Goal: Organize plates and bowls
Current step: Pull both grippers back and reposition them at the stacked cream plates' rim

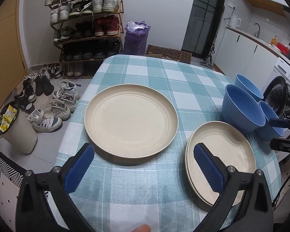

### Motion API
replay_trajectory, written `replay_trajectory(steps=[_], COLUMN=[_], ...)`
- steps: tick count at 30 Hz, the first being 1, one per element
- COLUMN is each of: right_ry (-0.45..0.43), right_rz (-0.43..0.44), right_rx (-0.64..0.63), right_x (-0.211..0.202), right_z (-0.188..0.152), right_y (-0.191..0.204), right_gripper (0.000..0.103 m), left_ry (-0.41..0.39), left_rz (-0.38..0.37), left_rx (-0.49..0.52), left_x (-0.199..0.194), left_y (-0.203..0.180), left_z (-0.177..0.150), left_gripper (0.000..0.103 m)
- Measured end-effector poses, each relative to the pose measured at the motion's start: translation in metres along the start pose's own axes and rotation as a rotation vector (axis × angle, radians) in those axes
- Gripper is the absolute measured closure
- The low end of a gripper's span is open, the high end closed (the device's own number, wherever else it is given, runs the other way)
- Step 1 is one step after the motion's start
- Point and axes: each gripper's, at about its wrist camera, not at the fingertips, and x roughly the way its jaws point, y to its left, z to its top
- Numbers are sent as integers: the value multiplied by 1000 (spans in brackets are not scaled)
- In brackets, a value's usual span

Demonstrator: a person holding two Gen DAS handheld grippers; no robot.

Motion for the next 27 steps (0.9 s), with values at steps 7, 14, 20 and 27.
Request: replay_trajectory(steps=[7, 14, 20, 27], right_ry=[-30, -49, -60, -59], right_rz=[11, 18, 32, 36], right_rx=[22, 33, 32, 31], right_x=[1, 4, 9, 19], right_z=[11, 27, 38, 52], right_y=[4, 11, 19, 28], right_gripper=[1, 1, 1, 1], left_ry=[2, 8, 0, 7], left_rz=[15, 25, 43, 46], left_rx=[-23, -52, -82, -116], left_x=[6, 13, 15, 19], left_y=[7, 19, 34, 49], left_z=[1, 5, 12, 10], left_gripper=[0, 0, 0, 0])
